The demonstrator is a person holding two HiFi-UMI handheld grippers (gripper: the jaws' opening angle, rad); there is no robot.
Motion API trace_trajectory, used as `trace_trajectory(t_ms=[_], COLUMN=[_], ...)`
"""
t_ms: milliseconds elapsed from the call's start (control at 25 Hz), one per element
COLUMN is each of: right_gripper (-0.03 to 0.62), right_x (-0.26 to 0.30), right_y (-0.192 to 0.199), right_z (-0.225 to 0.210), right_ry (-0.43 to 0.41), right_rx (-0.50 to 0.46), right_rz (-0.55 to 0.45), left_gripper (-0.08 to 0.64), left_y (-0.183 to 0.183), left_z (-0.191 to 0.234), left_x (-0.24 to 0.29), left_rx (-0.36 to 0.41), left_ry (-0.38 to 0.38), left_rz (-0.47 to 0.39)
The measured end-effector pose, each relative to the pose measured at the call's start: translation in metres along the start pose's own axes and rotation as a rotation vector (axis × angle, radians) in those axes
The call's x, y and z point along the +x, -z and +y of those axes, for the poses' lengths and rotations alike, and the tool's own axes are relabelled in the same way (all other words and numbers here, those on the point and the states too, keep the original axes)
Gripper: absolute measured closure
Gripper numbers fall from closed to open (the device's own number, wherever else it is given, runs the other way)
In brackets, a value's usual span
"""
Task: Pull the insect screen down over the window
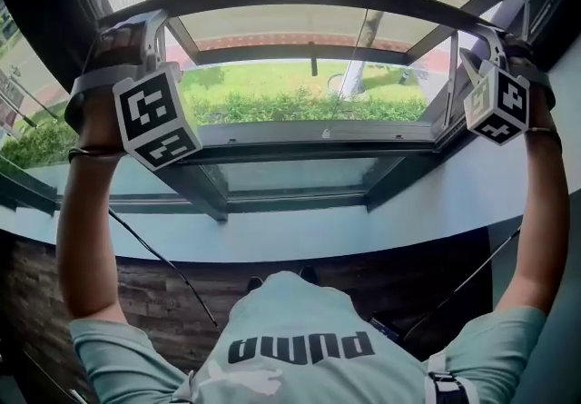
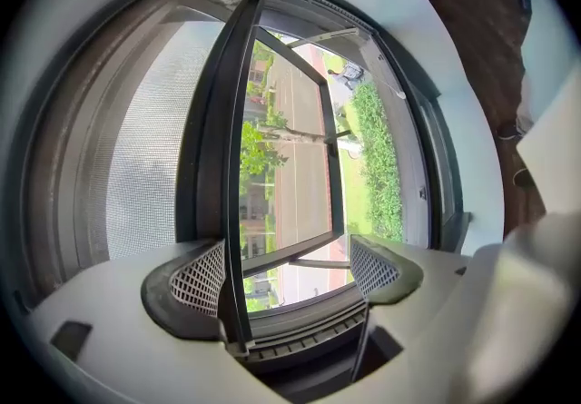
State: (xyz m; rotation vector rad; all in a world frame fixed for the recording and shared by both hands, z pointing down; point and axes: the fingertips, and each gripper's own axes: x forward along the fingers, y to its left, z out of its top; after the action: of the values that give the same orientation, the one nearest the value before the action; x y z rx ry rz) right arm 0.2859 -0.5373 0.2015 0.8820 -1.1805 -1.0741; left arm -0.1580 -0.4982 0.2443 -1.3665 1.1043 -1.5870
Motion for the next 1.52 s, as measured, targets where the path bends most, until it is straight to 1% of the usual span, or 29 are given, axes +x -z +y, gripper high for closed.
trace_trajectory(t_ms=[120,200,320,480,600,760,840,1000,1120,1200,1360,1440,1520], right_gripper=[0.422,0.422,0.422,0.422,0.422,0.422,0.422,0.422,0.422,0.422,0.422,0.422,0.422], right_x=[0.006,0.009,0.011,0.012,0.015,0.022,0.028,0.037,0.043,0.047,0.053,0.056,0.060], right_y=[-0.004,-0.007,-0.009,-0.009,-0.008,-0.013,-0.018,-0.024,-0.028,-0.030,-0.033,-0.035,-0.038], right_z=[0.024,0.038,0.048,0.051,0.059,0.095,0.116,0.144,0.169,0.185,0.202,0.212,0.226], right_ry=[-0.043,-0.061,-0.072,-0.075,-0.092,-0.157,-0.181,-0.213,-0.241,-0.251,-0.240,-0.243,-0.256], right_rx=[-0.028,-0.035,-0.030,-0.030,-0.043,-0.087,-0.110,-0.092,-0.084,-0.073,-0.033,-0.036,-0.057], right_rz=[0.005,0.005,0.006,0.010,0.018,0.029,0.037,0.032,0.029,0.030,0.022,0.023,0.027], left_gripper=[0.138,0.138,0.138,0.138,0.138,0.138,0.138,0.138,0.138,0.138,0.138,0.138,0.138], left_y=[-0.002,-0.002,-0.002,-0.003,-0.006,-0.008,-0.008,-0.010,-0.011,-0.012,-0.012,-0.013,-0.015], left_z=[-0.024,-0.038,-0.048,-0.051,-0.059,-0.096,-0.117,-0.145,-0.169,-0.184,-0.200,-0.209,-0.223], left_x=[0.008,0.012,0.015,0.012,0.014,0.023,0.030,0.042,0.048,0.052,0.061,0.066,0.071], left_rx=[0.008,0.009,0.013,0.017,0.018,0.031,0.036,0.027,0.035,0.043,0.049,0.039,0.021], left_ry=[0.045,0.060,0.057,0.050,0.071,0.150,0.174,0.198,0.228,0.232,0.198,0.194,0.206], left_rz=[-0.003,-0.007,-0.002,0.000,-0.001,-0.001,-0.003,-0.002,0.003,0.006,0.035,0.043,0.037])
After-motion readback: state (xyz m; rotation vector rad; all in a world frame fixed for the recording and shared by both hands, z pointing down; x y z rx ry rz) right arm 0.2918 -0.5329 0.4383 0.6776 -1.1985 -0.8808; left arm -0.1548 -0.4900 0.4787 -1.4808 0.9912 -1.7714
